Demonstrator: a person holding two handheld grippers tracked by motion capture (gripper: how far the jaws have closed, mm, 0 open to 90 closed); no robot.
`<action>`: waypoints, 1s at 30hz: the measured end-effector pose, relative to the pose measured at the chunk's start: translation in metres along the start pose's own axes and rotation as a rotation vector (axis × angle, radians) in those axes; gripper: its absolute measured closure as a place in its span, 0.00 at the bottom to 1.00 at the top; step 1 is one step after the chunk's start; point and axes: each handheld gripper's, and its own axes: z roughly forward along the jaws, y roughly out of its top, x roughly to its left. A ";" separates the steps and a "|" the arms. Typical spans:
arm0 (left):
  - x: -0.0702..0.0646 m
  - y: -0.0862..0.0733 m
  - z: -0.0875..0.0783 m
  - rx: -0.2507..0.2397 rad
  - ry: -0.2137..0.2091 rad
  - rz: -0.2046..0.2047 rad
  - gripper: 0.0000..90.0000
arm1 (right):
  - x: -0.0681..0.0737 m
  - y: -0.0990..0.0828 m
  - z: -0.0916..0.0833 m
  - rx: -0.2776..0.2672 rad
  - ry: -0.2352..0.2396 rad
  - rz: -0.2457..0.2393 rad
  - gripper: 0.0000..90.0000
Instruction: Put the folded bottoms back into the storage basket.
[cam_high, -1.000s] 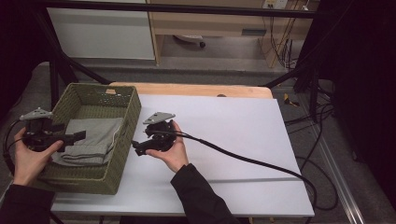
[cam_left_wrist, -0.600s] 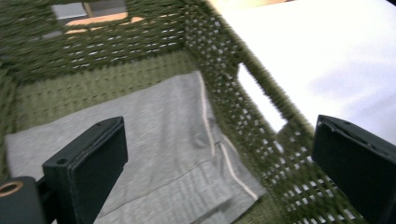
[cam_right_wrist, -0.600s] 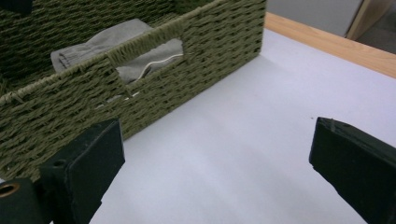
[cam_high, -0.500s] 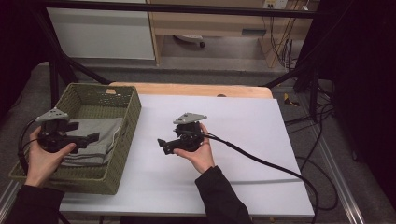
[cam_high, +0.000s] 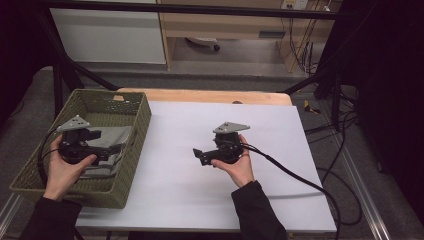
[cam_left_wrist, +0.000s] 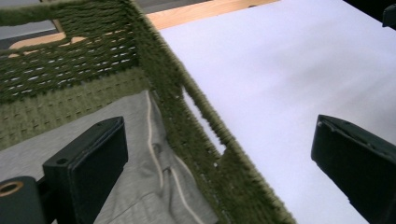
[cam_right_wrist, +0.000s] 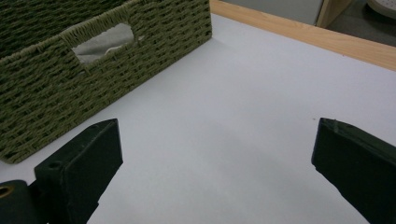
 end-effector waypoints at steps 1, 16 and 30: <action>-0.003 0.000 0.002 -0.002 -0.003 0.005 0.04 | -0.002 -0.001 -0.002 0.001 -0.002 -0.003 0.02; -0.029 -0.003 0.022 0.002 -0.042 0.050 0.03 | -0.039 -0.030 -0.038 0.013 0.000 0.027 0.01; -0.040 -0.013 0.046 0.043 -0.054 0.076 0.03 | -0.080 -0.069 -0.067 0.030 -0.035 0.073 0.01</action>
